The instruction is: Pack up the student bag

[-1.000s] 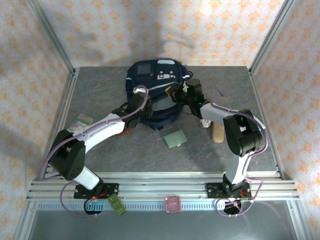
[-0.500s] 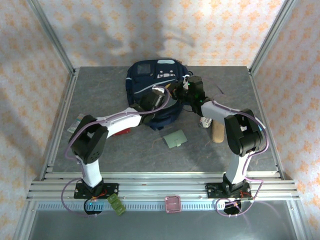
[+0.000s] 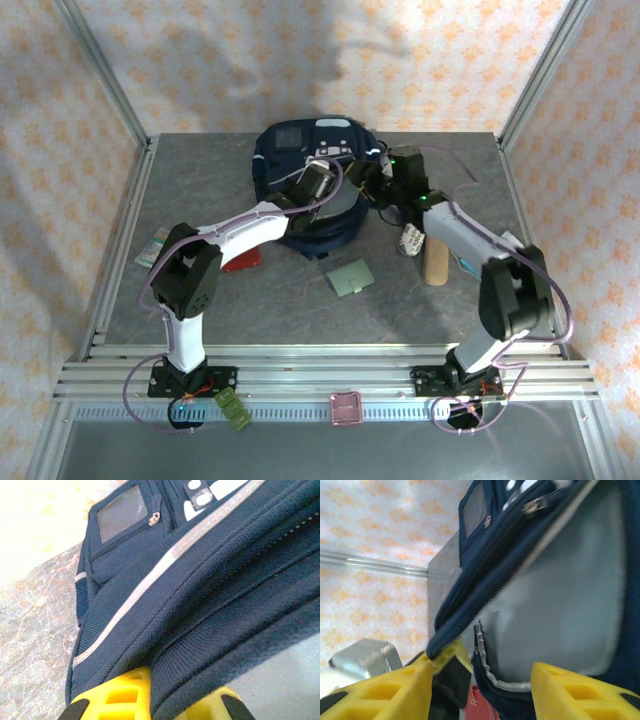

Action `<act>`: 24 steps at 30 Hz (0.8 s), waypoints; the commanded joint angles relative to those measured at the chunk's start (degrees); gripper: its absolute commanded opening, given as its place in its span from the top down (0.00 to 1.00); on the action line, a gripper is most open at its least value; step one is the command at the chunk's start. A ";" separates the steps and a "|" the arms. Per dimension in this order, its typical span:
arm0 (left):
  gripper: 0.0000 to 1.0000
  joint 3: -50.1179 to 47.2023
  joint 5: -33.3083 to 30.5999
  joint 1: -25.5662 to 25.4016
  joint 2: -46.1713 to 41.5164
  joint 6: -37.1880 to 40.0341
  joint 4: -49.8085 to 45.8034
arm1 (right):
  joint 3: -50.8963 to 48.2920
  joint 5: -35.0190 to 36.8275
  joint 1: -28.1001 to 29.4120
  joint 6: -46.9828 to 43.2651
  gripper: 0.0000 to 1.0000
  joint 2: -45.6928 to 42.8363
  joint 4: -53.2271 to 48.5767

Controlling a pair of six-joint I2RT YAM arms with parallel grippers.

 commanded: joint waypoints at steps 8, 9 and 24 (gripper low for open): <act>1.00 6.46 1.38 1.11 -6.61 -8.71 -2.95 | -11.91 26.28 -1.59 -5.16 0.23 -11.58 -20.87; 1.00 7.00 1.42 1.06 -6.32 -8.92 -3.40 | -12.72 26.98 -1.59 -4.42 0.23 -11.24 -20.93; 1.00 8.57 4.47 1.28 -7.25 -10.44 -5.31 | -14.51 32.69 -1.58 -2.15 0.20 -1.65 -21.32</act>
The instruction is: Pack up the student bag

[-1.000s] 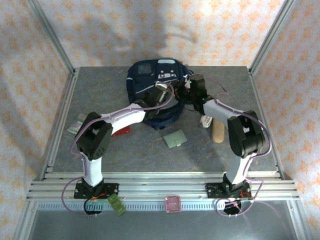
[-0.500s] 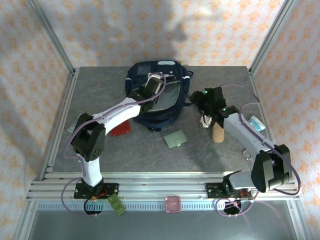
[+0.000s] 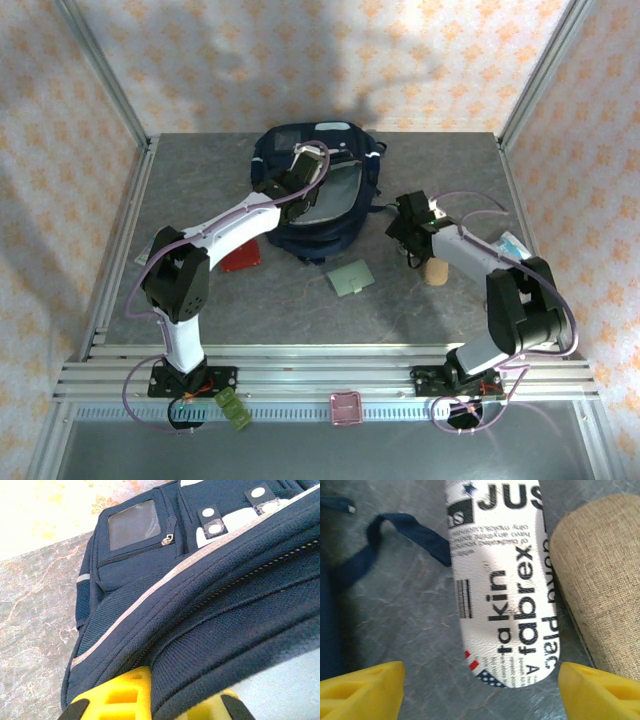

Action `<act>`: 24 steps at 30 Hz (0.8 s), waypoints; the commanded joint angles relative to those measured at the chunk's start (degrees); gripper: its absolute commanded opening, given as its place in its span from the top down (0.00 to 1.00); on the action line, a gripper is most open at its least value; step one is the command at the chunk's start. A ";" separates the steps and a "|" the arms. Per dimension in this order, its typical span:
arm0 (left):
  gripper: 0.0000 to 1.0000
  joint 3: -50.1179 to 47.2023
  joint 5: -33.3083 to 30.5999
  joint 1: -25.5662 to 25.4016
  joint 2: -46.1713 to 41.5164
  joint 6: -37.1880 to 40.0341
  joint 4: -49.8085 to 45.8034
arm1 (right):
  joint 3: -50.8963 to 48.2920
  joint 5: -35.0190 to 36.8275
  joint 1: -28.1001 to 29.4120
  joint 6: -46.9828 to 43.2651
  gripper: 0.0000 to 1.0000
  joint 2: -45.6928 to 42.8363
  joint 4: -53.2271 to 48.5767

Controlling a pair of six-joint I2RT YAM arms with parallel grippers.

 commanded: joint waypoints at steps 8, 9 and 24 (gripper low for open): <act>1.00 4.01 2.95 0.19 -4.99 -3.14 1.75 | 1.42 4.57 0.16 0.59 0.18 6.69 1.33; 1.00 3.90 3.05 0.19 -5.03 -3.42 1.74 | 1.94 4.56 0.16 0.58 0.18 7.58 1.35; 1.00 4.12 9.52 2.19 -6.86 -7.43 2.26 | 2.35 -0.17 2.02 -7.23 0.64 -4.68 3.73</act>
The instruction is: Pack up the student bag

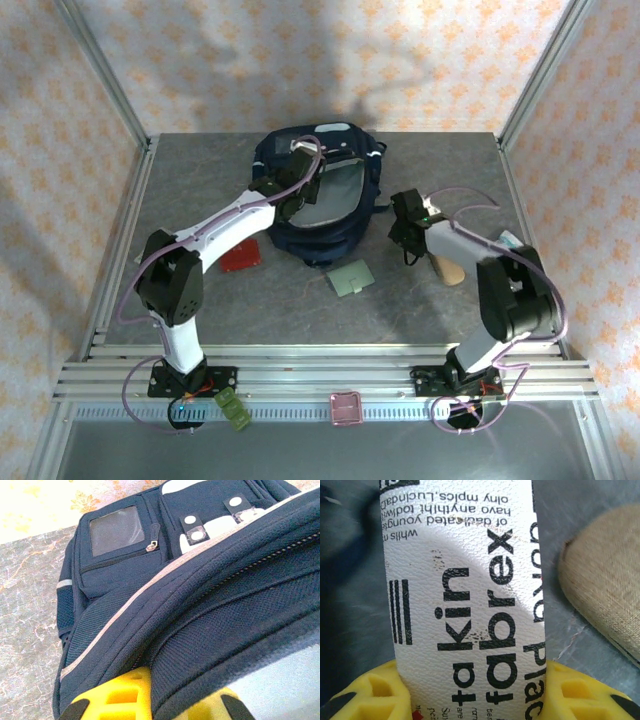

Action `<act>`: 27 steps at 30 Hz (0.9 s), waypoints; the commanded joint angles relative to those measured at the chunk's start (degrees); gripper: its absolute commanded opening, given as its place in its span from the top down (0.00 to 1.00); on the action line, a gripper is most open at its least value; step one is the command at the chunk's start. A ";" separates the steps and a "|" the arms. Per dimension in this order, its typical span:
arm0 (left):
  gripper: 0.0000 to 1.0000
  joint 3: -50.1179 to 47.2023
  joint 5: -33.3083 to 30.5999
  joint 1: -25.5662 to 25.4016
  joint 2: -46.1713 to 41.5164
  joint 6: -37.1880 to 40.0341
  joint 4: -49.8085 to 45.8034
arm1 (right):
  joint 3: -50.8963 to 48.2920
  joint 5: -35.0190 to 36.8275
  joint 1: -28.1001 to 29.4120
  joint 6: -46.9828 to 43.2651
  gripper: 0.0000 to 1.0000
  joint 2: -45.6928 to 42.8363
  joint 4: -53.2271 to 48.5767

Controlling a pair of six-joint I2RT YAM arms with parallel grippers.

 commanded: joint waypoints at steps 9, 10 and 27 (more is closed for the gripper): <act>1.00 4.61 5.69 1.40 -6.18 -5.71 5.98 | 8.85 -14.22 12.03 -17.39 0.64 -5.33 3.51; 1.00 5.05 6.13 1.46 -6.12 -5.77 5.86 | 9.79 -14.68 13.36 -18.07 0.64 -4.10 3.51; 1.00 5.99 11.31 1.31 -8.42 -7.94 4.79 | 36.98 -17.14 14.90 -16.69 0.34 23.16 0.54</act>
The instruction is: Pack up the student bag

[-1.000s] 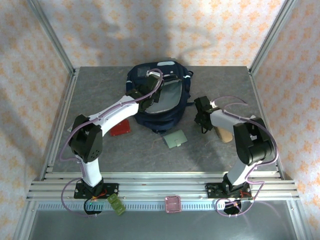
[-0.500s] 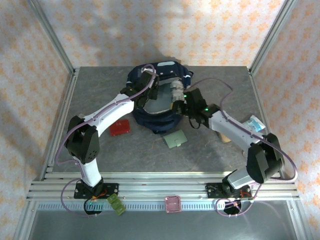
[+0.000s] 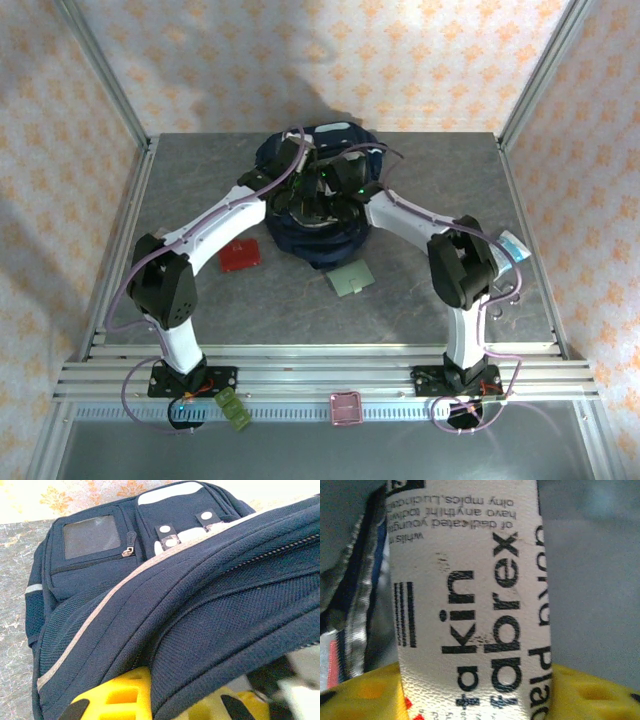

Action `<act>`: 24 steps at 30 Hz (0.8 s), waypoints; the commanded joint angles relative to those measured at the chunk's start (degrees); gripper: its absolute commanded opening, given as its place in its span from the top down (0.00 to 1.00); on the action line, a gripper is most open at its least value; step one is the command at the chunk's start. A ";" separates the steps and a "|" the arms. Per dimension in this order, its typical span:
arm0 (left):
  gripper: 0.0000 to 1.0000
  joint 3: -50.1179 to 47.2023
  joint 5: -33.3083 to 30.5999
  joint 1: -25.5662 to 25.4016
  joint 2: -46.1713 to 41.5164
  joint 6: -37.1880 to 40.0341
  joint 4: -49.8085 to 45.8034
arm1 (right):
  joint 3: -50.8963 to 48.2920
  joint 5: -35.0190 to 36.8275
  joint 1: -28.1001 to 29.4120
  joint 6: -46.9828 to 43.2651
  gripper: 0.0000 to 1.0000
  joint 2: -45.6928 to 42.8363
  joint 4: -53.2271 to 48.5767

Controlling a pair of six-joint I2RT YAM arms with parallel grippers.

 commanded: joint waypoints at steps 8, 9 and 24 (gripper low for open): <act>1.00 1.99 2.93 -0.10 -6.40 -2.66 7.08 | -9.34 2.71 -0.90 2.80 0.25 -8.48 7.55; 1.00 1.57 3.09 -0.05 -6.52 -2.77 7.36 | -10.92 2.67 -0.90 2.90 0.29 -9.58 8.42; 1.00 -0.45 5.79 -0.11 -7.12 -4.70 8.15 | -21.16 -1.75 -0.90 6.21 0.95 -8.84 14.61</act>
